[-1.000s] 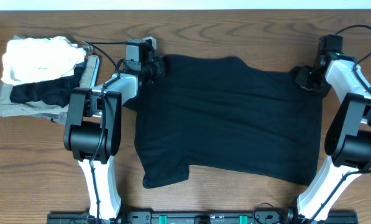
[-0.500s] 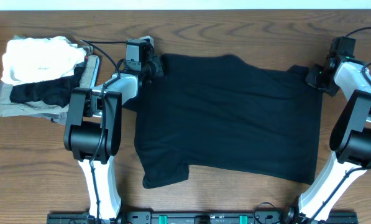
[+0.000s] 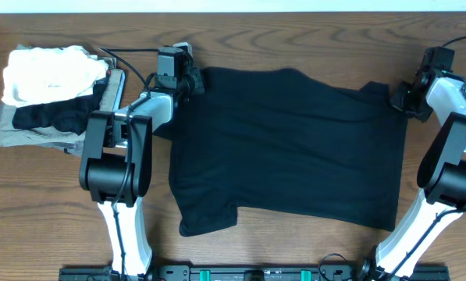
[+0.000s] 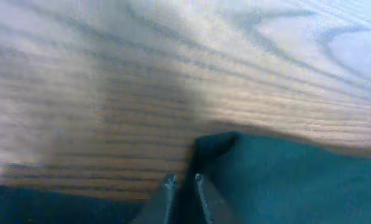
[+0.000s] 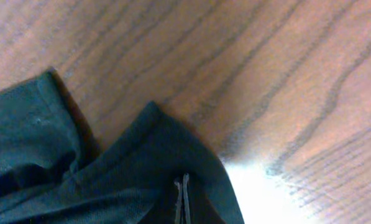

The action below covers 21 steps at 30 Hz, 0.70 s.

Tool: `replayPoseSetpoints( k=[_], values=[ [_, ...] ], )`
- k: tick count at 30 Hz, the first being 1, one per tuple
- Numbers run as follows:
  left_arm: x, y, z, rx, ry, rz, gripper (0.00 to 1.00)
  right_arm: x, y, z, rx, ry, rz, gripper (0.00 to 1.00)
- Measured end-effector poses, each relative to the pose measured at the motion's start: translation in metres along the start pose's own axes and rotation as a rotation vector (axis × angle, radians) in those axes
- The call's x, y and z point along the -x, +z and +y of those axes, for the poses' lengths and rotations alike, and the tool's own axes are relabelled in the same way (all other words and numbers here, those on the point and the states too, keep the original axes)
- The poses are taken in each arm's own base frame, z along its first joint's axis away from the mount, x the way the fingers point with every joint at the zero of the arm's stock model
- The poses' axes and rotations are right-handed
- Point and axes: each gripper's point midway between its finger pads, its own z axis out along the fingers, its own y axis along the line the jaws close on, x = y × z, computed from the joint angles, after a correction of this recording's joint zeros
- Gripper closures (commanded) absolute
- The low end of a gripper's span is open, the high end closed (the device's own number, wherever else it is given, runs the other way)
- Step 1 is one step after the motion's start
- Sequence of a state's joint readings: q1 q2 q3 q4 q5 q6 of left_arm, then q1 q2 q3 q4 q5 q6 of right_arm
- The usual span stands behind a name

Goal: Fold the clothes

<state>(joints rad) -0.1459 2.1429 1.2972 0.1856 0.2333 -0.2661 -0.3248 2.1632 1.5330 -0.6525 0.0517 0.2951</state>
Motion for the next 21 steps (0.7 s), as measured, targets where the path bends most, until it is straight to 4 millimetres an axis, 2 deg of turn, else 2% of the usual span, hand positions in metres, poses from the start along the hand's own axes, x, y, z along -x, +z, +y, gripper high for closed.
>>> replayPoseSetpoints(
  k=[3,5,6,8,9,10,14,18,19,20,21],
  values=[
    [0.021,-0.017,-0.009,-0.010,0.016,-0.046,0.60,-0.002,-0.005,-0.005,-0.017,-0.003,0.028,0.83],
    [0.040,-0.036,-0.020,-0.025,0.022,-0.090,0.49,0.002,-0.012,-0.005,-0.022,-0.002,0.032,0.79],
    [0.050,-0.046,-0.025,-0.031,0.029,-0.112,0.42,0.004,-0.016,-0.005,-0.021,-0.002,0.032,0.78],
    [0.065,-0.066,-0.034,-0.043,0.035,-0.145,0.21,0.009,-0.027,-0.004,-0.019,-0.004,0.027,0.75],
    [0.070,-0.074,-0.037,-0.046,0.035,-0.156,0.15,0.011,-0.035,-0.004,-0.017,-0.004,0.024,0.74],
    [0.074,-0.083,-0.040,-0.046,0.038,-0.160,0.12,0.013,-0.043,-0.003,-0.013,-0.004,0.018,0.72],
    [0.070,-0.111,-0.043,-0.028,0.027,-0.112,0.02,0.019,-0.085,0.003,0.036,-0.004,-0.017,0.71],
    [0.047,-0.138,-0.040,0.013,0.004,-0.001,0.02,0.009,-0.132,0.008,0.093,-0.004,-0.019,0.67],
    [0.042,-0.147,-0.041,0.020,0.000,0.022,0.02,0.004,-0.144,0.009,0.105,-0.006,-0.012,0.64],
    [0.037,-0.157,-0.041,0.029,-0.005,0.047,0.02,-0.001,-0.153,0.008,0.111,-0.004,-0.005,0.56],
    [0.032,-0.167,-0.041,0.037,-0.009,0.070,0.02,-0.006,-0.163,0.008,0.117,-0.003,0.000,0.20]
  ],
)
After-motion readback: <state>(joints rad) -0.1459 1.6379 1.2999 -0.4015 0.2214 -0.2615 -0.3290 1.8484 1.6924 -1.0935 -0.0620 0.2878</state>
